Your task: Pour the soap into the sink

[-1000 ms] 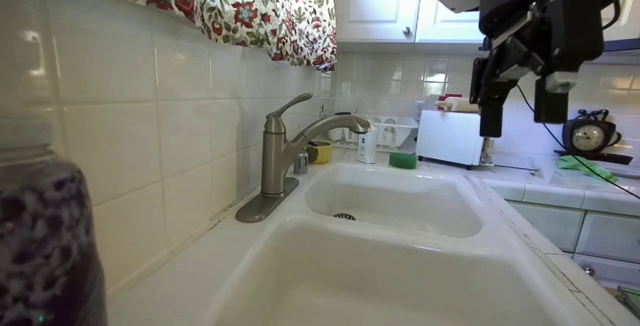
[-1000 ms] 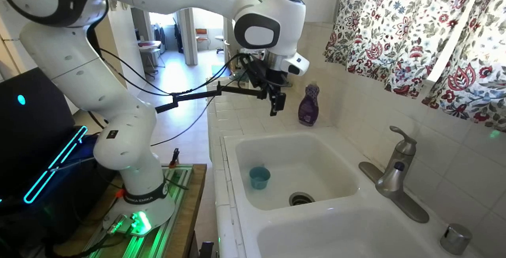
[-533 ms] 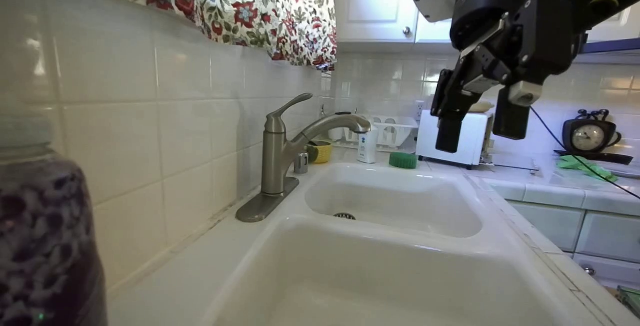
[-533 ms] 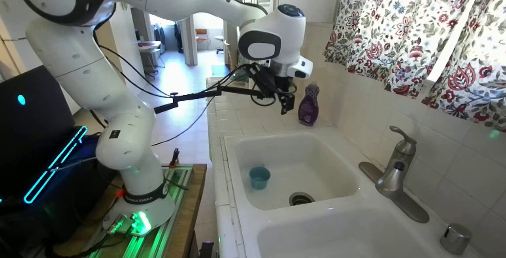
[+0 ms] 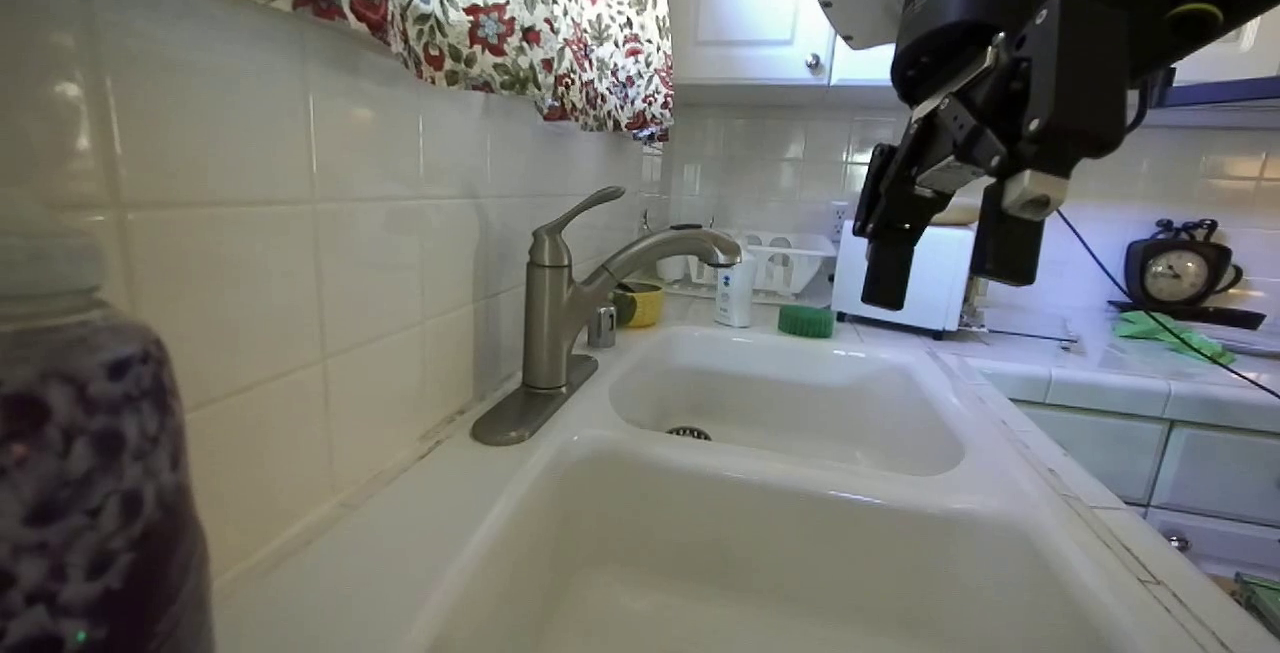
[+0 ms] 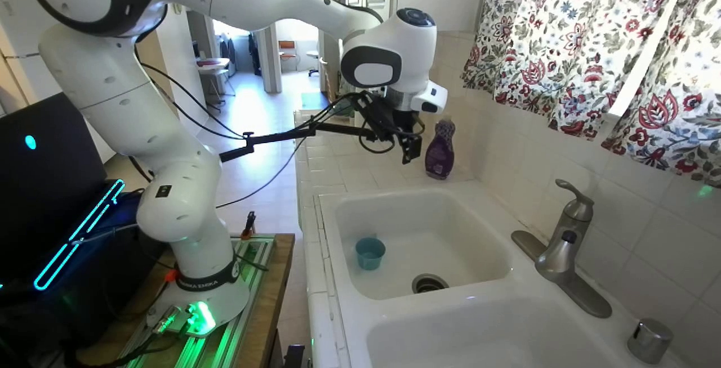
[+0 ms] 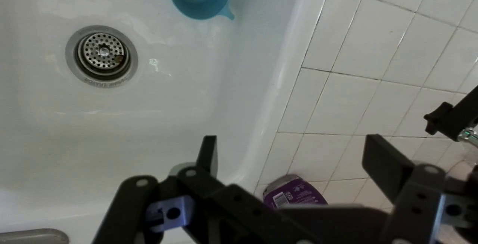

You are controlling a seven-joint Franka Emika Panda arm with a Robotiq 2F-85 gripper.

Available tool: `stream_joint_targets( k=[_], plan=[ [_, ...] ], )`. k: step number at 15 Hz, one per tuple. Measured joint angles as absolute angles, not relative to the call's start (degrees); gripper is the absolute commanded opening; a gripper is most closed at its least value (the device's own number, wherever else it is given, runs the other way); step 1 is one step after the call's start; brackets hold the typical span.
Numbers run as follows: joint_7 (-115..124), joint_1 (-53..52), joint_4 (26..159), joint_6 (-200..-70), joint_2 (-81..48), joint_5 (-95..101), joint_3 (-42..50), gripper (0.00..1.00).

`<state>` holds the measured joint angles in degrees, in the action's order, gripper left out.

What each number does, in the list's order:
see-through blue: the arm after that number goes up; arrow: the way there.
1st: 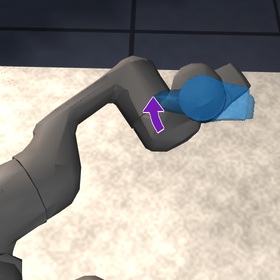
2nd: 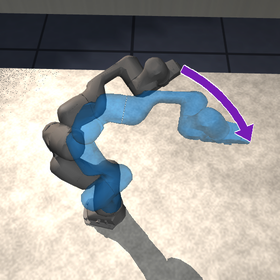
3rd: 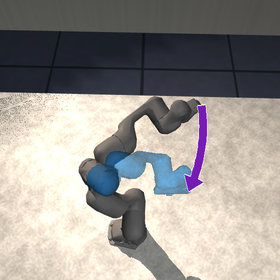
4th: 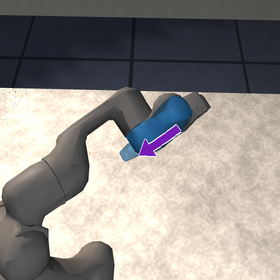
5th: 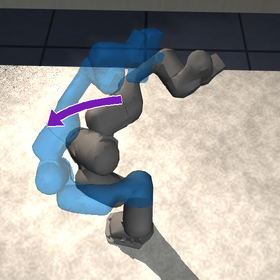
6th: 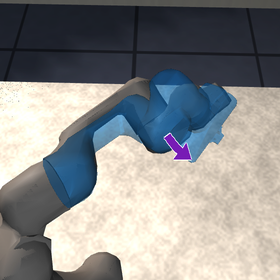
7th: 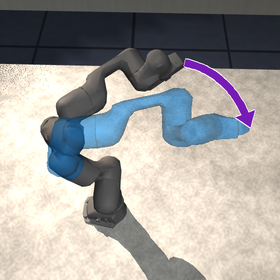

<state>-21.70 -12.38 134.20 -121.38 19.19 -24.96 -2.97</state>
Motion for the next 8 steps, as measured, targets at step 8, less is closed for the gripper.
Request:
stream_joint_targets(
  k=[8],
  plan=[
    [-24.23, -17.94, 134.7, -136.55, 12.75, -29.68, -7.02, 1.0]
  ],
)
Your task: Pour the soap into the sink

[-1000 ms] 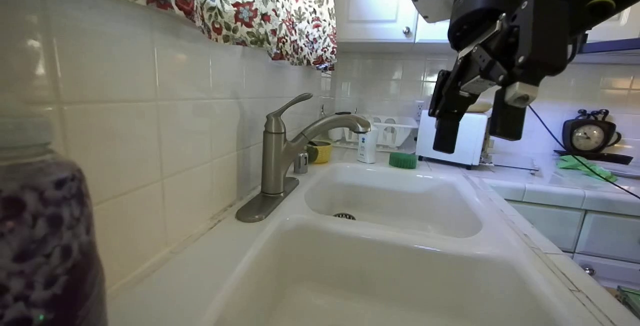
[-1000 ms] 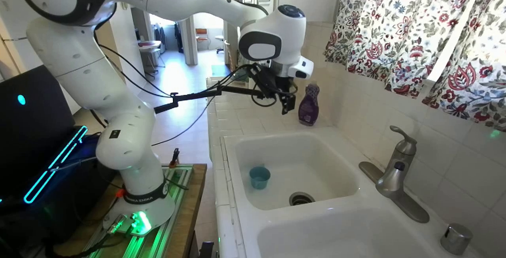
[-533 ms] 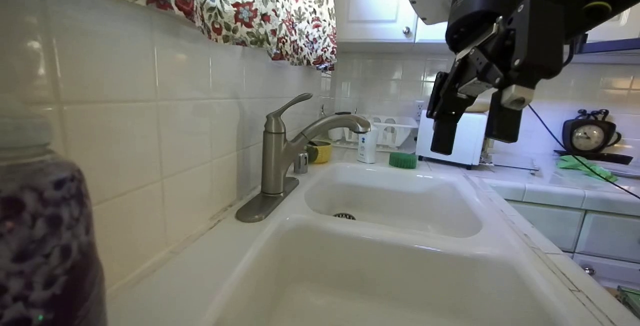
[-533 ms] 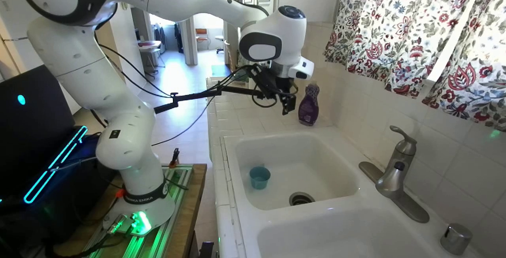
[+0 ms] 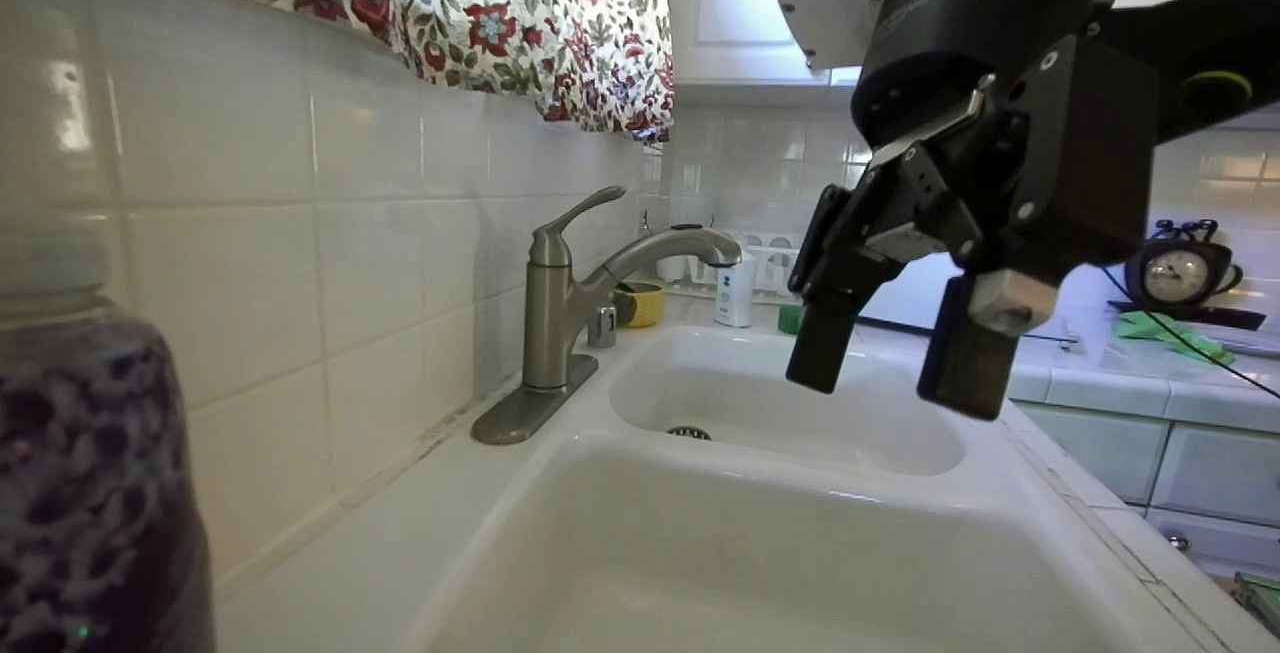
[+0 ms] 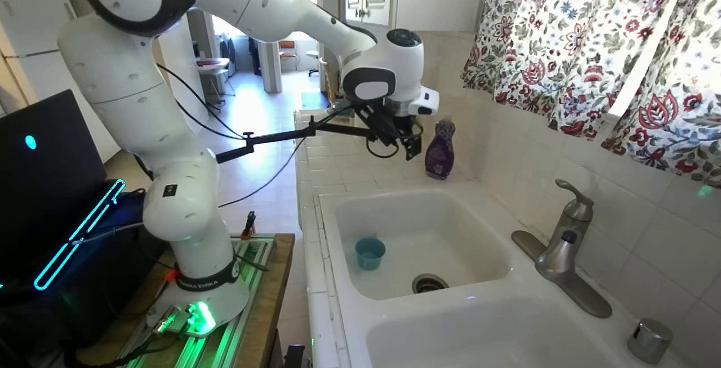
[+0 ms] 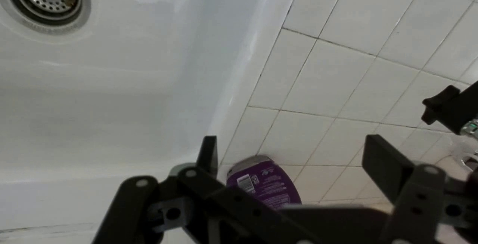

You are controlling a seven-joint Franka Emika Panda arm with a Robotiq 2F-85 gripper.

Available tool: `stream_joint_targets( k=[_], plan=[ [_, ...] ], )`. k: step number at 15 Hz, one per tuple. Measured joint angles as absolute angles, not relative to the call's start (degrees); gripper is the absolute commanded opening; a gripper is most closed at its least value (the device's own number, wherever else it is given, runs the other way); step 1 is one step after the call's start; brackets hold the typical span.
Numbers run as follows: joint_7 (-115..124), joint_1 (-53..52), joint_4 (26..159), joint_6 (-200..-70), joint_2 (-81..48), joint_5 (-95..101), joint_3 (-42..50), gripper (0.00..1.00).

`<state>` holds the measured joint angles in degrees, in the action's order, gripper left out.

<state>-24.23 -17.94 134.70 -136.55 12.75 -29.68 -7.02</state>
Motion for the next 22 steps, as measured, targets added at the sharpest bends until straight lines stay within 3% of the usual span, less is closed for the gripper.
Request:
stream_joint_targets(
  k=[10, 22],
  plan=[
    [-37.93, -22.3, 132.8, -161.39, 2.97, -39.24, -9.9, 1.0],
    [-69.59, -24.25, 122.46, -167.19, -7.36, -64.33, -12.18, 1.0]
  ],
)
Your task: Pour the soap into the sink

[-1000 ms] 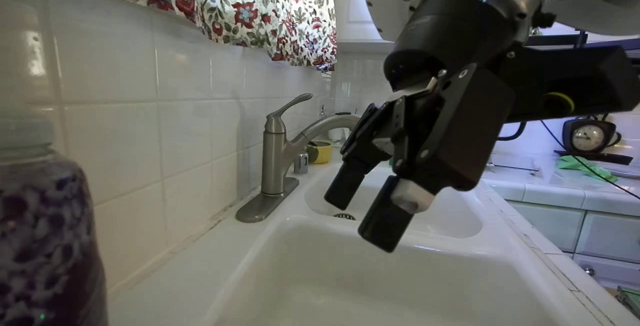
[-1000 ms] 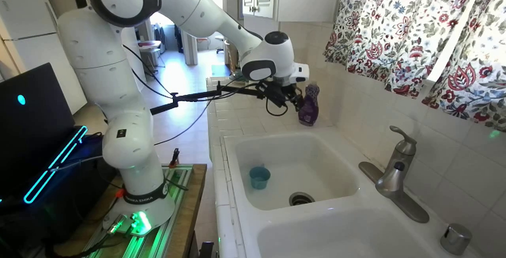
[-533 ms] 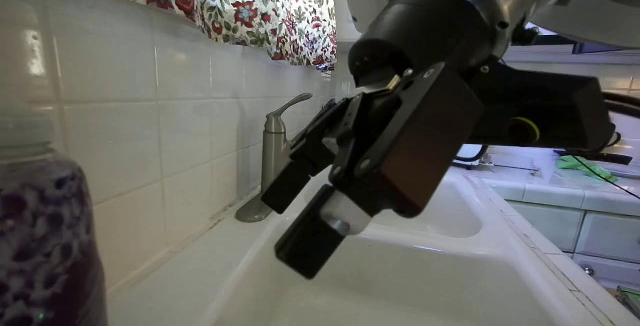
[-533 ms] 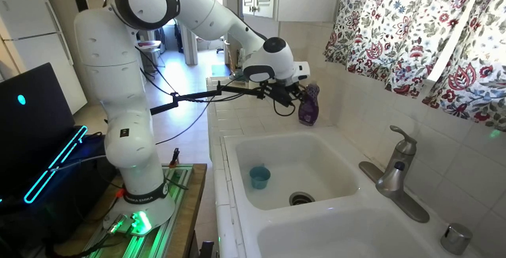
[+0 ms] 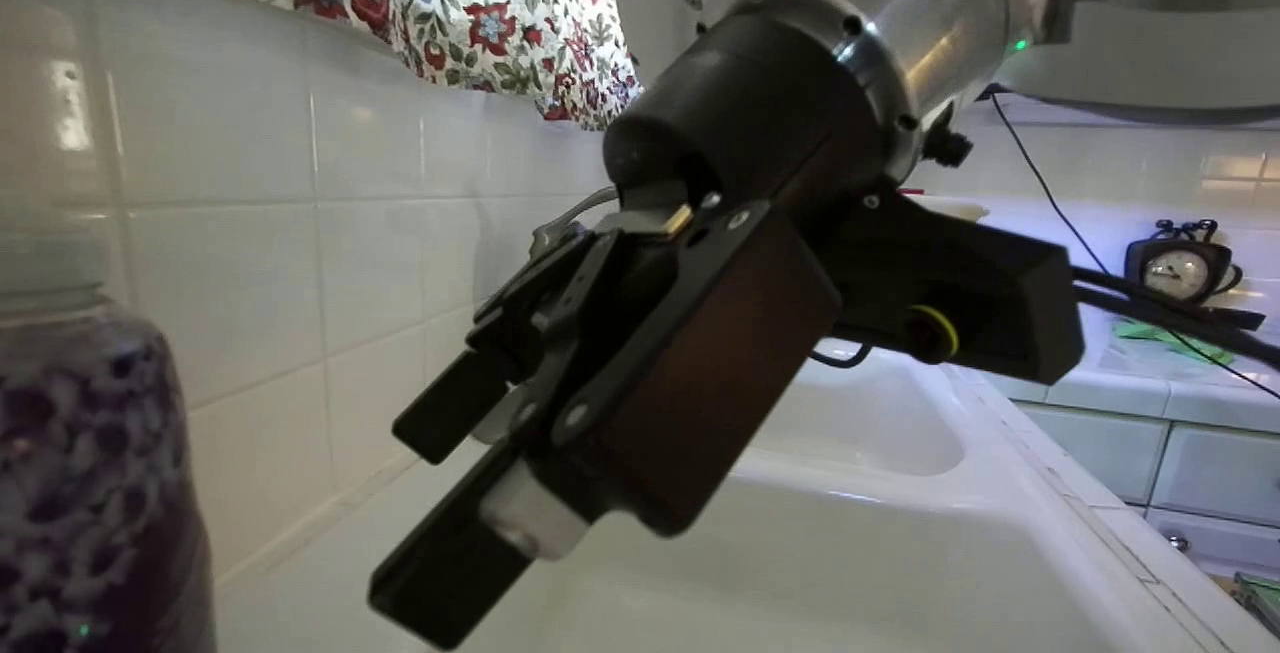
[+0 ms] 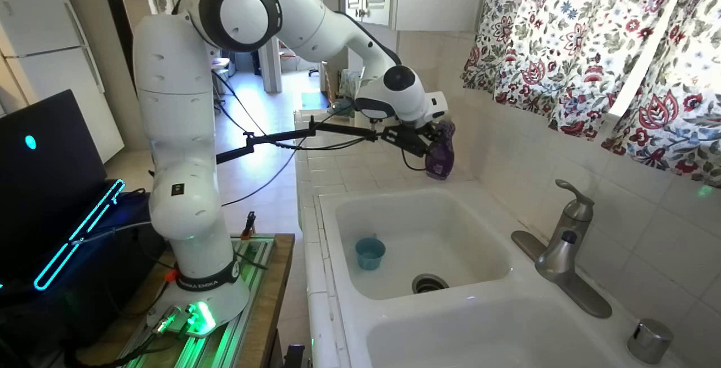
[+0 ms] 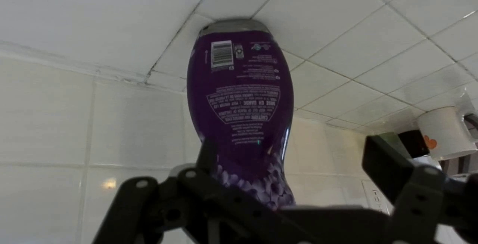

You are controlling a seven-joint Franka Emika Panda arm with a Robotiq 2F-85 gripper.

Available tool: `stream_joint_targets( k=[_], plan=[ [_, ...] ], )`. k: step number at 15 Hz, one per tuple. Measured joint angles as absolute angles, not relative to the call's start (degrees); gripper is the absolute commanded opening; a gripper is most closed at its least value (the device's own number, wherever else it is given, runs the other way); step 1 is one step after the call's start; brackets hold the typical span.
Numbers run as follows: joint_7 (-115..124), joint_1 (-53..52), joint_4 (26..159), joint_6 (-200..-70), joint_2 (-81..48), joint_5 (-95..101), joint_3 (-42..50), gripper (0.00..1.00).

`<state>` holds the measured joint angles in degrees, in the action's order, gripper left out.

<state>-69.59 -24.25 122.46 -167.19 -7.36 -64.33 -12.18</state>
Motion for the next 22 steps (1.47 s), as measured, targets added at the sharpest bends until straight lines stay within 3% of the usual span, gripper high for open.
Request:
stream_joint_targets(
  k=[6, 22],
  plan=[
    [-80.23, -23.36, 117.91, -167.6, -12.29, -71.59, -12.3, 1.0],
    [-81.94, -23.54, 114.76, -167.69, -13.68, -71.81, -13.12, 1.0]
  ],
)
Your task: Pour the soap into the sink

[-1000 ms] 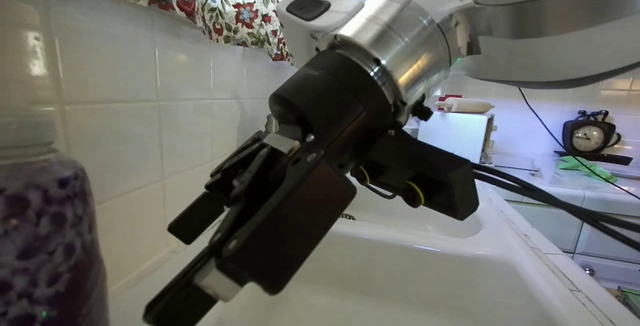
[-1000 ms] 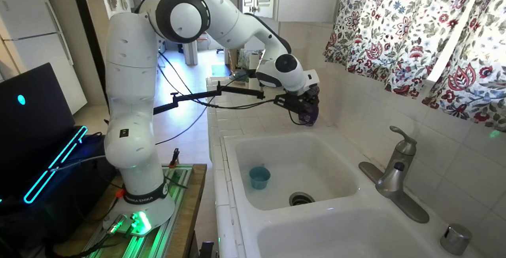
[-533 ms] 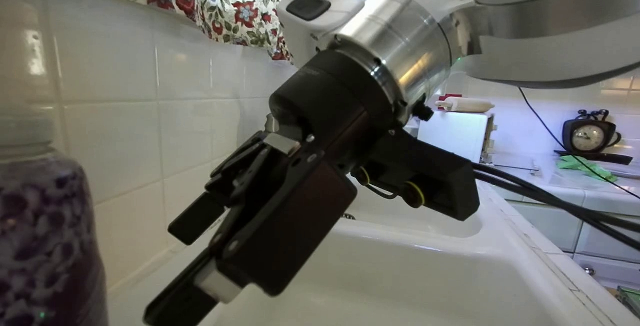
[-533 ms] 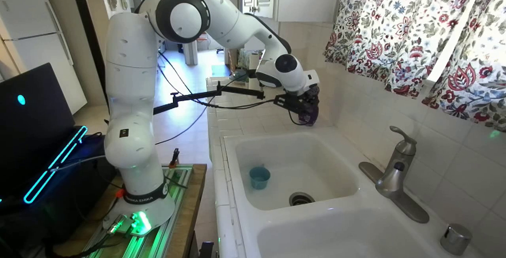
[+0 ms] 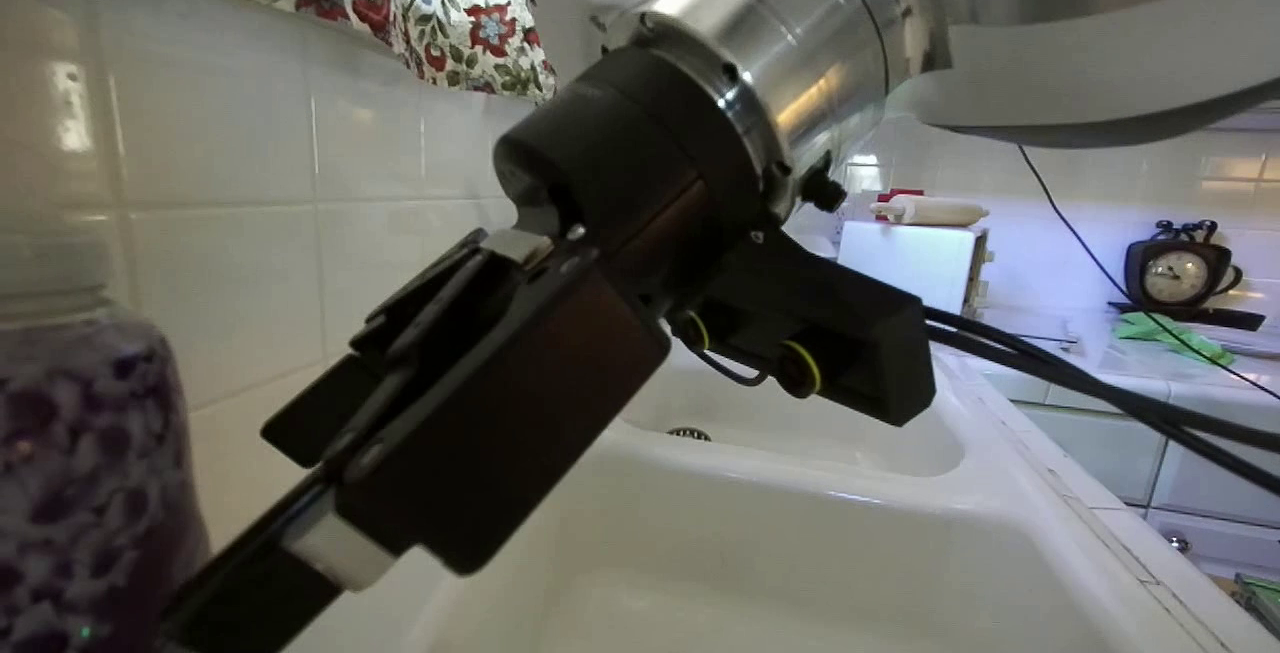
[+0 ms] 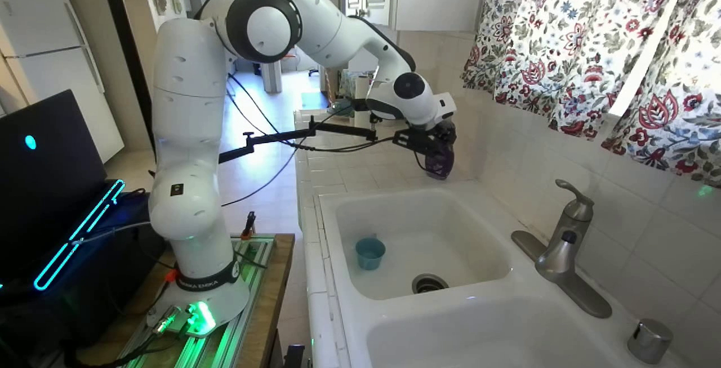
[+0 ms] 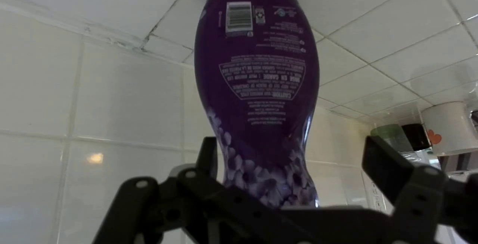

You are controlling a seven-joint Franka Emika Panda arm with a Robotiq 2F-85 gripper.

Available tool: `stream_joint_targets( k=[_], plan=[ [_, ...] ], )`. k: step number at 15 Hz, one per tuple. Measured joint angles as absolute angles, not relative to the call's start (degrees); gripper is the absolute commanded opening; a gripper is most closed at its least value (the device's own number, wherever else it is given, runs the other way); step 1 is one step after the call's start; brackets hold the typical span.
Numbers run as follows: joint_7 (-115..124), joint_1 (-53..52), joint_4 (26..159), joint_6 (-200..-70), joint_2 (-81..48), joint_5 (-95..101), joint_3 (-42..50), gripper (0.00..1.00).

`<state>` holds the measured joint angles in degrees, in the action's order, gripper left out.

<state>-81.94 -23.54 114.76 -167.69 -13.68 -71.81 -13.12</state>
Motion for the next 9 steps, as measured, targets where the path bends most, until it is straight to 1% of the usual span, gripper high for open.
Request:
stream_joint_targets(
  k=[9],
  plan=[
    [-88.09, -23.52, 109.77, -171.37, -17.98, -76.57, -14.98, 1.0]
  ],
)
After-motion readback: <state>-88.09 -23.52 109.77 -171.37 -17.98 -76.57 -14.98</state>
